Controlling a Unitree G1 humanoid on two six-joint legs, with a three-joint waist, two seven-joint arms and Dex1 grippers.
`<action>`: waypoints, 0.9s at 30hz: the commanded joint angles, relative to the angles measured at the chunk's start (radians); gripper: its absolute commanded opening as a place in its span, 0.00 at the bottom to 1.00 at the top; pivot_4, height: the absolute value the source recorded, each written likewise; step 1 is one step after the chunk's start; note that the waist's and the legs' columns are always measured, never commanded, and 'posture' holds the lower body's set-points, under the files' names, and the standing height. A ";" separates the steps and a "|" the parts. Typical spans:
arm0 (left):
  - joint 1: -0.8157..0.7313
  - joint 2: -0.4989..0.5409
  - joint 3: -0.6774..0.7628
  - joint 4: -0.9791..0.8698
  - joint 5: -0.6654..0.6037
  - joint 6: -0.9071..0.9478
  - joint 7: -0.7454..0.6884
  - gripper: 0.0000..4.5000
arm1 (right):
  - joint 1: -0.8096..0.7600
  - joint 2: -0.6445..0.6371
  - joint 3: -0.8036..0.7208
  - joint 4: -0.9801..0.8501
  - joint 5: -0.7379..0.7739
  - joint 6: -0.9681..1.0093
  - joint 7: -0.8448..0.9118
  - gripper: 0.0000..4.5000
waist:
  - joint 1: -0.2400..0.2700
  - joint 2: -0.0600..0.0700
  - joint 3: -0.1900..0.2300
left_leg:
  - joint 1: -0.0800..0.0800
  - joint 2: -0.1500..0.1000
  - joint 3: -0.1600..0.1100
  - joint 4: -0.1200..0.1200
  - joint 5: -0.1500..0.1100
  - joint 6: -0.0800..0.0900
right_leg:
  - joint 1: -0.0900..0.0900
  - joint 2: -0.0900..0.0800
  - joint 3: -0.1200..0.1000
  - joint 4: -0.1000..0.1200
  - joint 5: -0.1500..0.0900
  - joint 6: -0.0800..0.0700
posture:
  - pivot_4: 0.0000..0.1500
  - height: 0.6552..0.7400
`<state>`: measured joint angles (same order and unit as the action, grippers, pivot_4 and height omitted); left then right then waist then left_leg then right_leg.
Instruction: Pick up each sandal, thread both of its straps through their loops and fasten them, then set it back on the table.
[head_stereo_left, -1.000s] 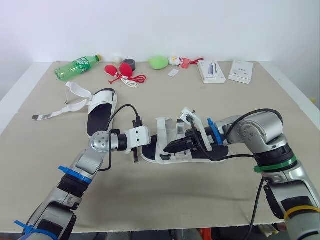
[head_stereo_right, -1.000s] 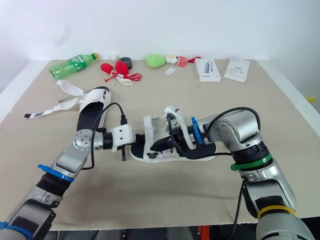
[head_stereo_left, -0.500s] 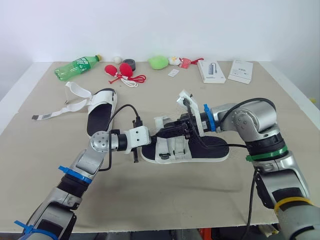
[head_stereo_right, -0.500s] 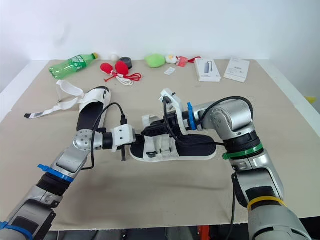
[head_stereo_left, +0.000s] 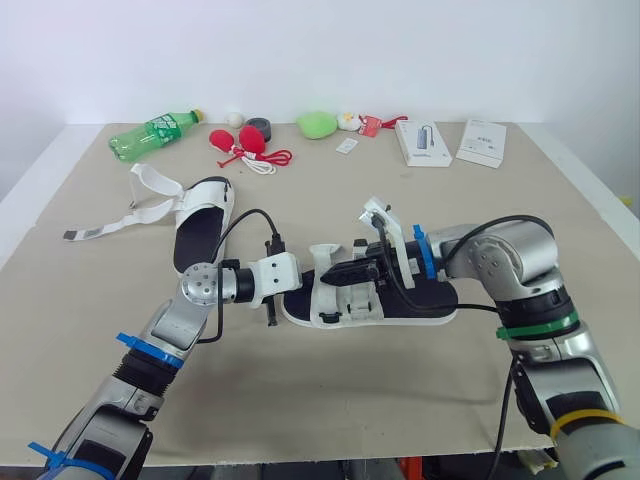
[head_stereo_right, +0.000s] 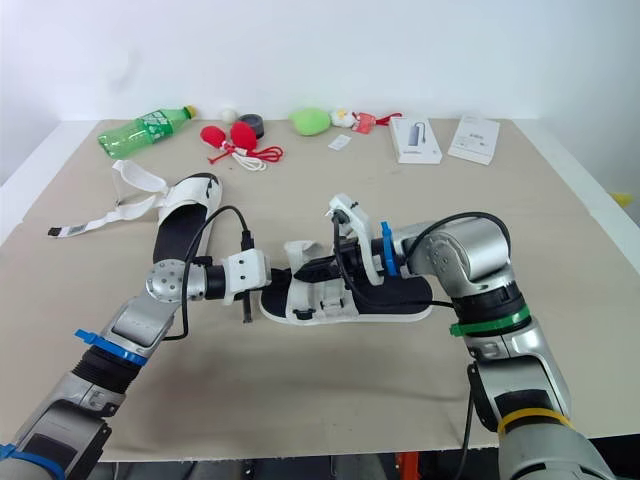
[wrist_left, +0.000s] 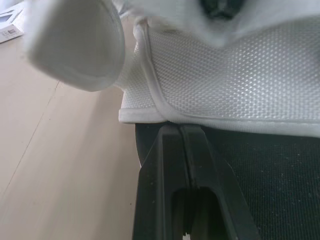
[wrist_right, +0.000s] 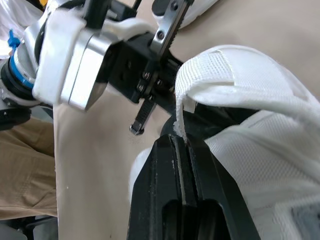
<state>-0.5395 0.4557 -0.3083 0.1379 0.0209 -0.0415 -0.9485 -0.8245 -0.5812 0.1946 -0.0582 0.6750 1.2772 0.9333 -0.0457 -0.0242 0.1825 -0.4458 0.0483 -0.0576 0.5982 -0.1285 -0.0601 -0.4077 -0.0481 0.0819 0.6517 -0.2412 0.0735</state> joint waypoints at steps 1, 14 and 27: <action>0.002 0.005 -0.004 0.001 0.009 0.005 -0.005 0.00 | 0.022 -0.019 0.007 -0.058 -0.009 -0.041 0.006 0.01 | 0.000 0.000 0.000 | 0.000 0.000 0.000 0.000 0.000 0.000 | 0.000 0.000 0.000 0.000 0.000 0.000 | 1.00 1.00; 0.001 0.002 -0.012 0.003 0.011 0.002 -0.012 0.00 | 0.025 0.016 0.011 -0.064 -0.073 -0.230 0.028 0.01 | 0.000 0.000 0.000 | 0.000 0.000 0.000 0.000 0.000 0.000 | 0.000 0.000 0.000 0.000 0.000 0.000 | 1.00 1.00; 0.007 0.004 -0.010 -0.006 0.012 0.007 -0.007 0.00 | 0.121 -0.022 0.074 -0.089 -0.199 -0.485 0.103 0.01 | 0.000 0.000 0.000 | 0.000 0.000 0.000 0.000 0.000 0.000 | 0.000 0.000 0.000 0.000 0.000 0.000 | 1.00 1.00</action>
<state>-0.5397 0.4552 -0.3097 0.1386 0.0223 -0.0408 -0.9515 -0.7104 -0.6008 0.2748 -0.1459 0.4779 0.8019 1.0240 -0.0458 -0.0242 0.1825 -0.4456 0.0482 -0.0575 0.5983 -0.1285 -0.0602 -0.4075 -0.0481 0.0819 0.6516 -0.2411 0.0736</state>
